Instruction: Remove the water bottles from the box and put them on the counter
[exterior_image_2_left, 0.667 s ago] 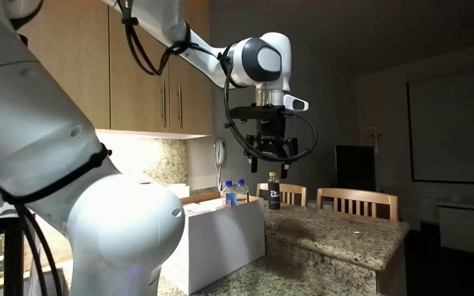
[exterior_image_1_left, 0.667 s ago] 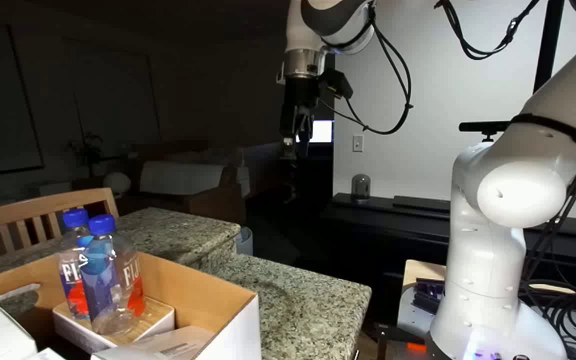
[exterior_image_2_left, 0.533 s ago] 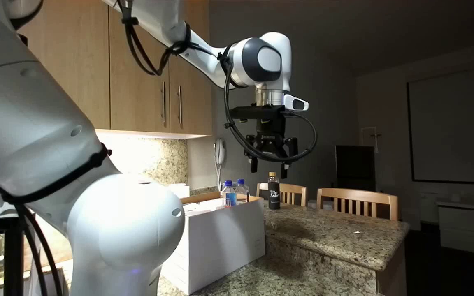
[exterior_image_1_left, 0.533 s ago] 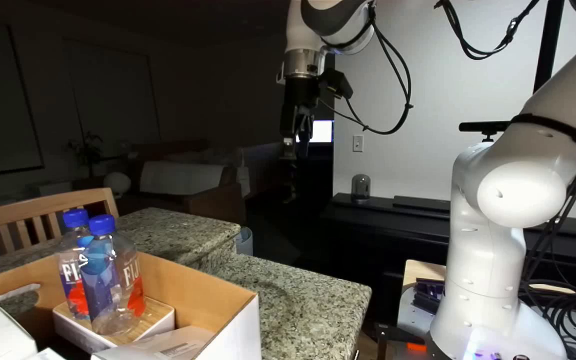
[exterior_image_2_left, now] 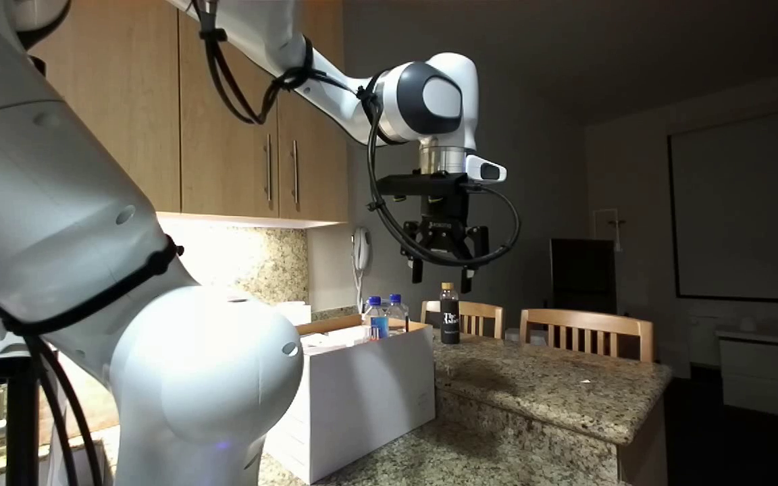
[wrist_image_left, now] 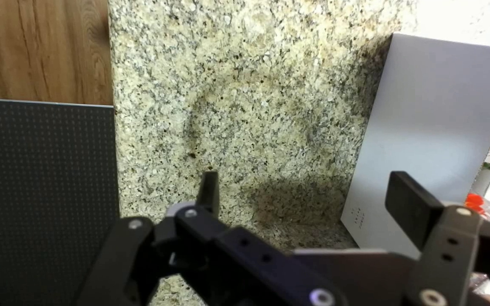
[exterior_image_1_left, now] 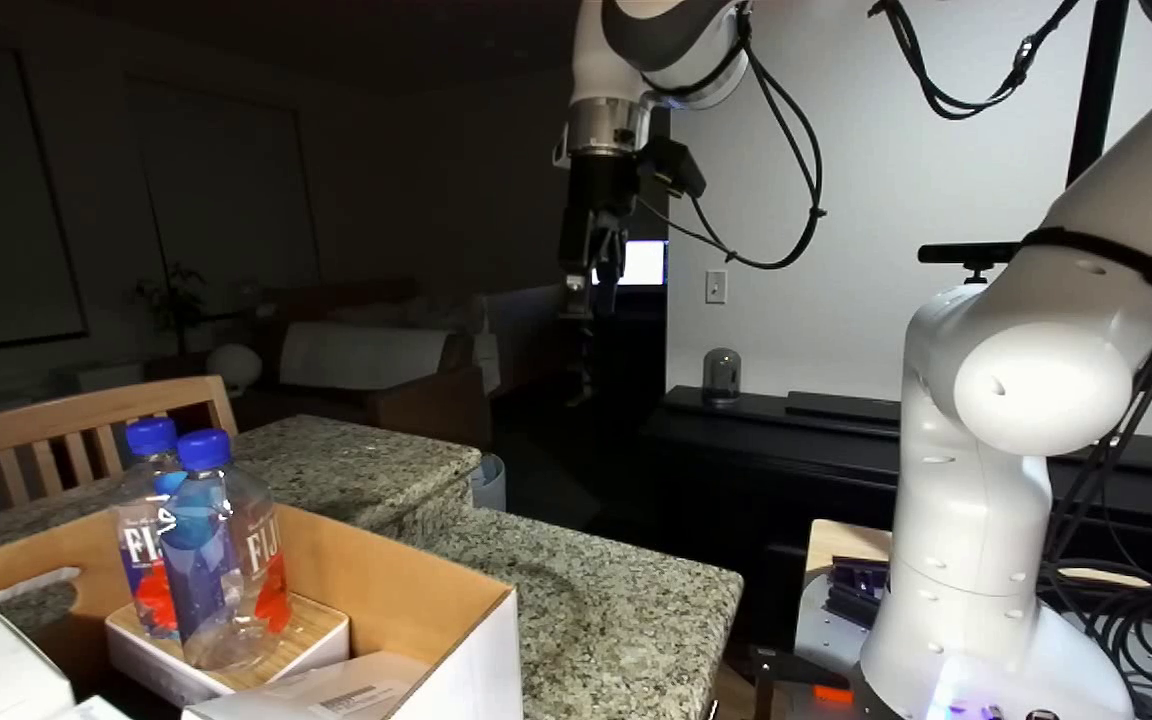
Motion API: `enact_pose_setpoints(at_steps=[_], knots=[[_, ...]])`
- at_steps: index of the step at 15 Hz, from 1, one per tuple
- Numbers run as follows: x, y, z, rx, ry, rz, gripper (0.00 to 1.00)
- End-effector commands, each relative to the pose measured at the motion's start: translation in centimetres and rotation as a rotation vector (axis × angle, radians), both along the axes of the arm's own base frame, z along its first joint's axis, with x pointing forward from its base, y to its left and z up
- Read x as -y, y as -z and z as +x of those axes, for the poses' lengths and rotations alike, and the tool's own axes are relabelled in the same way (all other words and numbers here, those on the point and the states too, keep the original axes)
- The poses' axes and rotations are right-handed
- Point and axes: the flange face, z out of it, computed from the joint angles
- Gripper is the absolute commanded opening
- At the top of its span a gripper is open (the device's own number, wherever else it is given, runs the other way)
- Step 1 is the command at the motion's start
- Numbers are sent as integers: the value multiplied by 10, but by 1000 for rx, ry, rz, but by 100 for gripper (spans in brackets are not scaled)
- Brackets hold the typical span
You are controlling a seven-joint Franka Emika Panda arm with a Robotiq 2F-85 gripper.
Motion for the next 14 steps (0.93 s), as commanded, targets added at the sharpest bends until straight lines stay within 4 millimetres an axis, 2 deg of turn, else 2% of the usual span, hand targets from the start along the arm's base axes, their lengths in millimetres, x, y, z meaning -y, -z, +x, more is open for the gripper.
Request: enact_pose_setpoints(at_steps=[1,4,5,6,8,9,10,13,14], knots=[[-1,-1,1,22,-22,20,100],[-2,-1,0,10,-65,11,100],[-5,-31,49,3,-96,24,100],[-9,-34,54,4,-111,1,100],[-16,-58,77,20,-140,-8,100],[-10,-46,45,46,-84,-13,100],[-12,-52,56,50,-89,-17,100],[-20,-56,60,66,-69,-20,100],[-30,-58,63,73,-83,-31,100]])
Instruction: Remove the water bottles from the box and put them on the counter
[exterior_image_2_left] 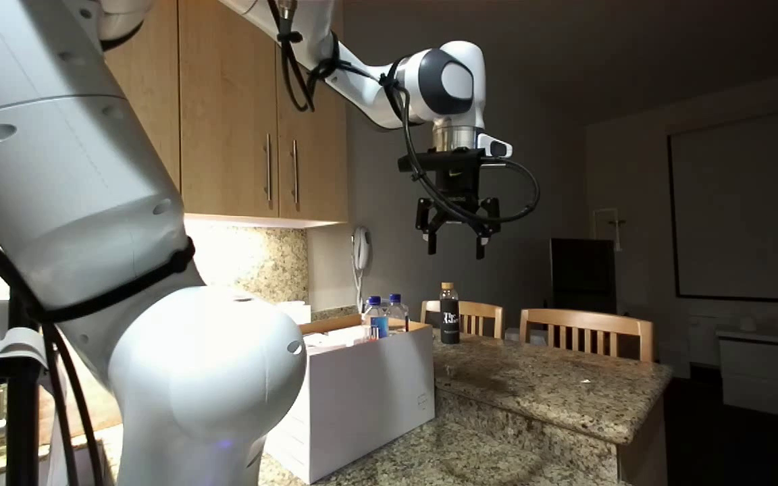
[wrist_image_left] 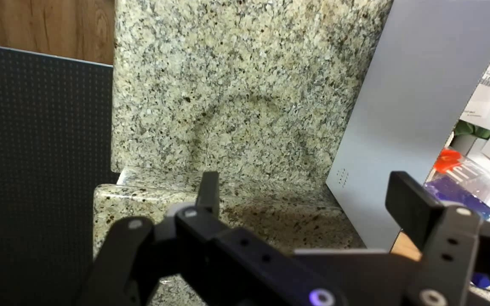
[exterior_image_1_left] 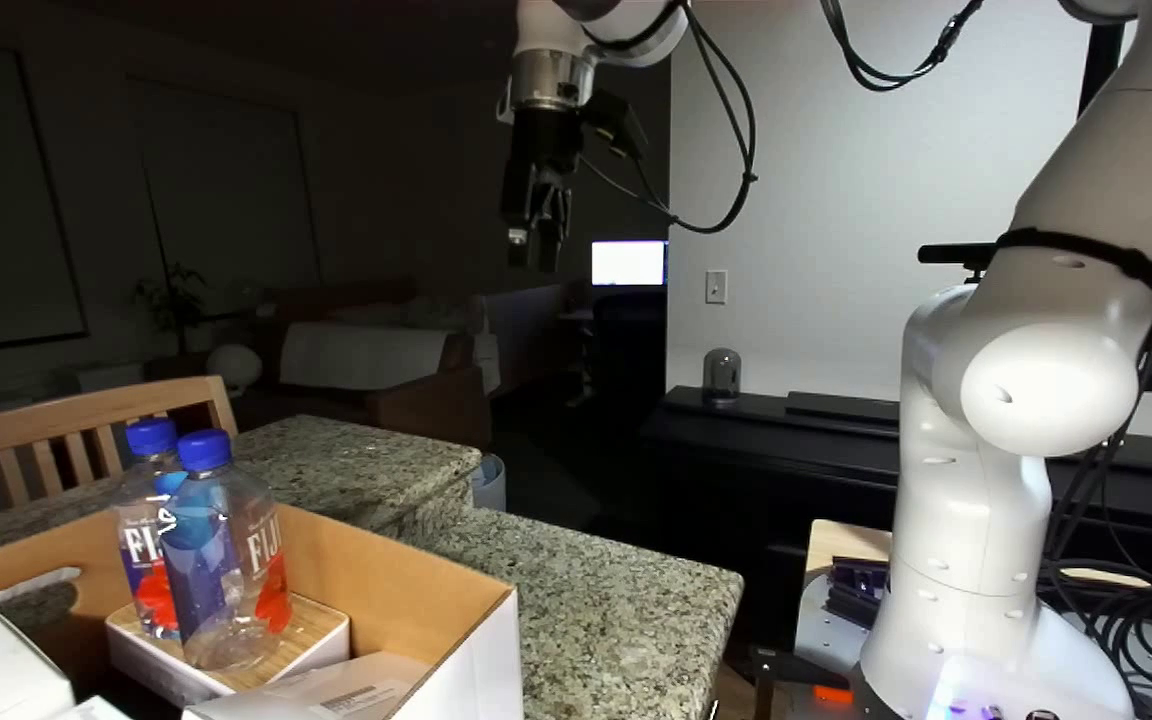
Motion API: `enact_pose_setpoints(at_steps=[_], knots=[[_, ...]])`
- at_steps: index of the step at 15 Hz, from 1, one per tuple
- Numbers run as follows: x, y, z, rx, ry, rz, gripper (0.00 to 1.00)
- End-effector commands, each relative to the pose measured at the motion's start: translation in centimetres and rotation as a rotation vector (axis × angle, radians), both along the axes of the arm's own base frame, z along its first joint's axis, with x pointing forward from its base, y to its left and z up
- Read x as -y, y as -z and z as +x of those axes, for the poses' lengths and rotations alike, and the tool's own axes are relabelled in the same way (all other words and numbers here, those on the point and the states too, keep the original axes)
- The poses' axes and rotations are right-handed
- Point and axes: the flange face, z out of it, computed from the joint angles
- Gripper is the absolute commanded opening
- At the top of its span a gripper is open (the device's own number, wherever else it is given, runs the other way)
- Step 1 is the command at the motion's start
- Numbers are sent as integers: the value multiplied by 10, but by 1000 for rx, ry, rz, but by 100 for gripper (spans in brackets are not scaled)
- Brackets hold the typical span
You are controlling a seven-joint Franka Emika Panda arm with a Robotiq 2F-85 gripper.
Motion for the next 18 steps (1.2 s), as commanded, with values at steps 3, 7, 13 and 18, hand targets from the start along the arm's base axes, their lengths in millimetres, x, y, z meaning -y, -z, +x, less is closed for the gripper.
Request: enact_pose_setpoints(at_steps=[3,7,13,18], knots=[[-55,-15,14,54,-60,-15,100],[-139,-18,30,82,-198,-10,100],[-272,12,59,151,-426,10,100],[-343,70,86,103,-533,30,100]])
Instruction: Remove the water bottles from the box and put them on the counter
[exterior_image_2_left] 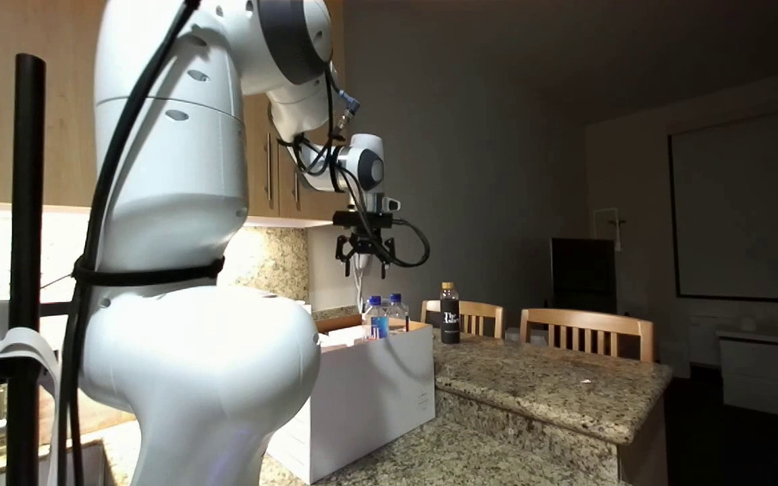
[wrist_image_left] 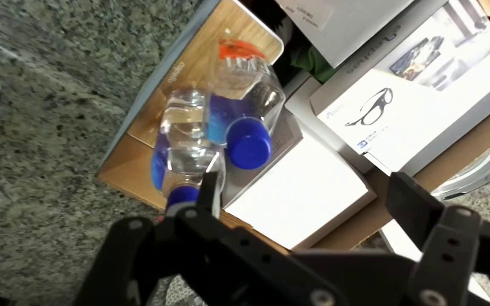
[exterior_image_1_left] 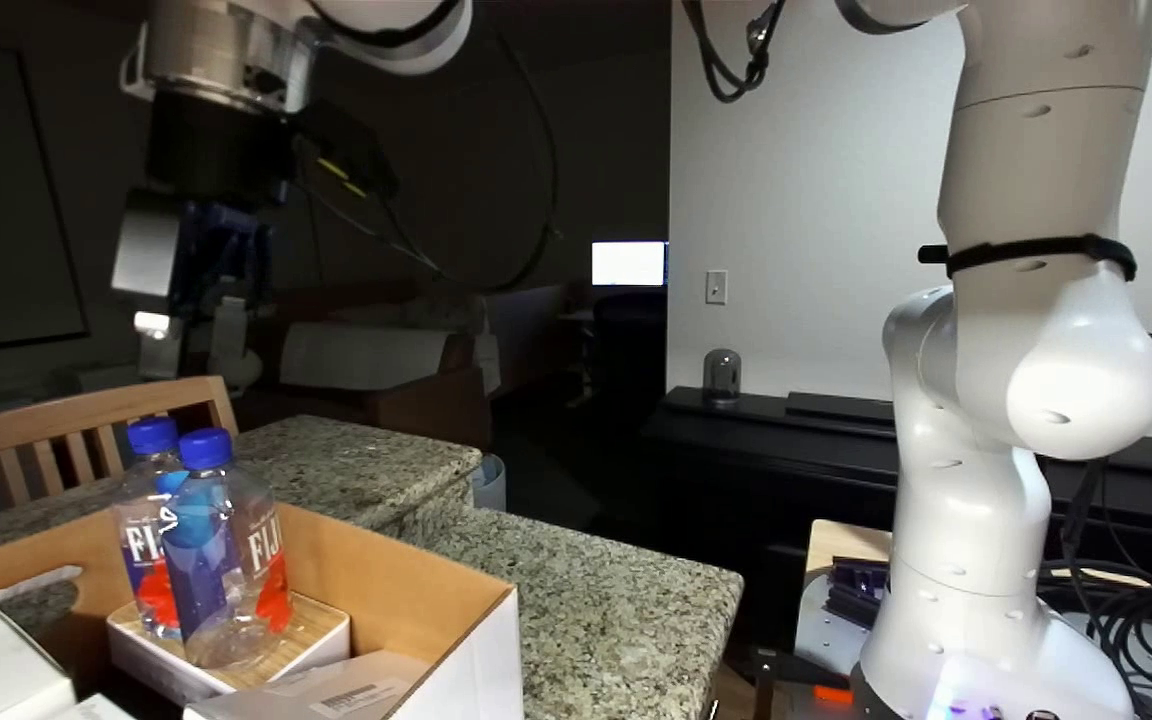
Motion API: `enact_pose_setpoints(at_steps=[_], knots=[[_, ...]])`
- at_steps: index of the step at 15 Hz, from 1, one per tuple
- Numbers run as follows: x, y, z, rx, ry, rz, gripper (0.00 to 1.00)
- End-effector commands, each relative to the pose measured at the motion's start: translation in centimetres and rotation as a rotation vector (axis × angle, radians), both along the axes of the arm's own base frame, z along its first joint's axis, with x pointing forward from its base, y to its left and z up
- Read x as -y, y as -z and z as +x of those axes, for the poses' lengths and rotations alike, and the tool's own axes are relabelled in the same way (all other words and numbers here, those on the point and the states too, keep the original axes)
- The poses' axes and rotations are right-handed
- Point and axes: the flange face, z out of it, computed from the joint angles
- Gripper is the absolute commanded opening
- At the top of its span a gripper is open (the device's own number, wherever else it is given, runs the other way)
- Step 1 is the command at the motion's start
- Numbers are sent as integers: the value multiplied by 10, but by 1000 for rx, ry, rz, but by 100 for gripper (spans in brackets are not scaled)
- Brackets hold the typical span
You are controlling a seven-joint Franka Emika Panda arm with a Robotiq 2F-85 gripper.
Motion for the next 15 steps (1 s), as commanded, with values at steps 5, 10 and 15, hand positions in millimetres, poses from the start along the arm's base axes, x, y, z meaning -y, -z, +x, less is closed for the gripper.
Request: enact_pose_setpoints(at_steps=[5,10,15], knots=[[-45,62,47,-57,-55,-82,100],[-46,53,66,-20,-28,-161,100],[-46,30,65,-32,4,-206,100]])
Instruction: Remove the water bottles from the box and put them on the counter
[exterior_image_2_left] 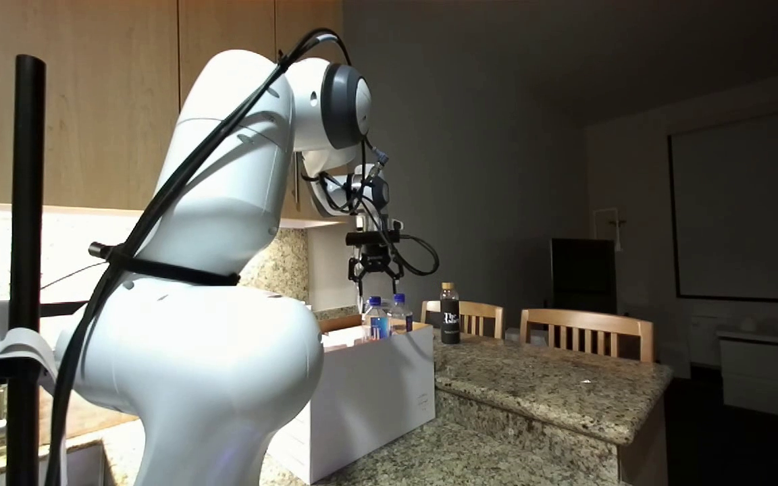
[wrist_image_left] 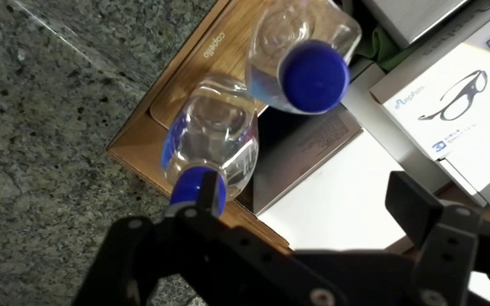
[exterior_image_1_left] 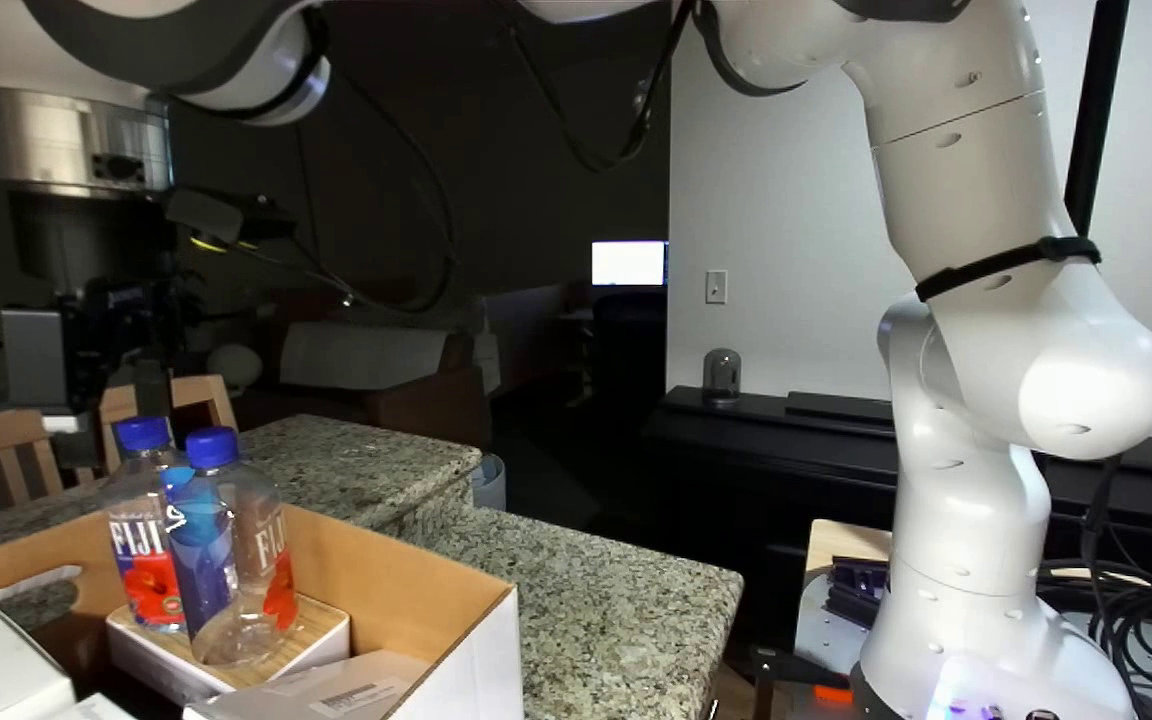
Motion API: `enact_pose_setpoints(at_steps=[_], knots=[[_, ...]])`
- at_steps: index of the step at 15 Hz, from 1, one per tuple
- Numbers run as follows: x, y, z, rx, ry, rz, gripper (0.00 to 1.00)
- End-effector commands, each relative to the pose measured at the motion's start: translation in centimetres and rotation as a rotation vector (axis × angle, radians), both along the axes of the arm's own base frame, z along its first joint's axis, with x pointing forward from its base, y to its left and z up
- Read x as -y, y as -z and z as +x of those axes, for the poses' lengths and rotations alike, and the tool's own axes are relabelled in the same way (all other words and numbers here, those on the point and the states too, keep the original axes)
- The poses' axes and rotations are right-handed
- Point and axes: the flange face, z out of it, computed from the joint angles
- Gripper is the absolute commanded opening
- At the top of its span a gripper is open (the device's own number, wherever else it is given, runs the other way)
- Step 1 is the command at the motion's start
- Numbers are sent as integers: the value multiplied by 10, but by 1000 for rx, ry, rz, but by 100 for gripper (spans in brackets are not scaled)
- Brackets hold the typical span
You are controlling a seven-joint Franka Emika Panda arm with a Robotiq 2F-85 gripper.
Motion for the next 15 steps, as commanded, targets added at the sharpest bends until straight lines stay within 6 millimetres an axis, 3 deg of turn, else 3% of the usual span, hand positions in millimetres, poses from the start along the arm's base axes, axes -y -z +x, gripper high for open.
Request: enact_pose_setpoints(at_steps=[1,8,10,11,15], knots=[[1,-14,-2,-26,45,-38,100],[10,-7,-13,-152,44,-62,100],[12,-5,-16,-174,39,-42,81],[12,-3,-17,-181,41,-33,67],[17,1,-17,-208,61,-20,39]])
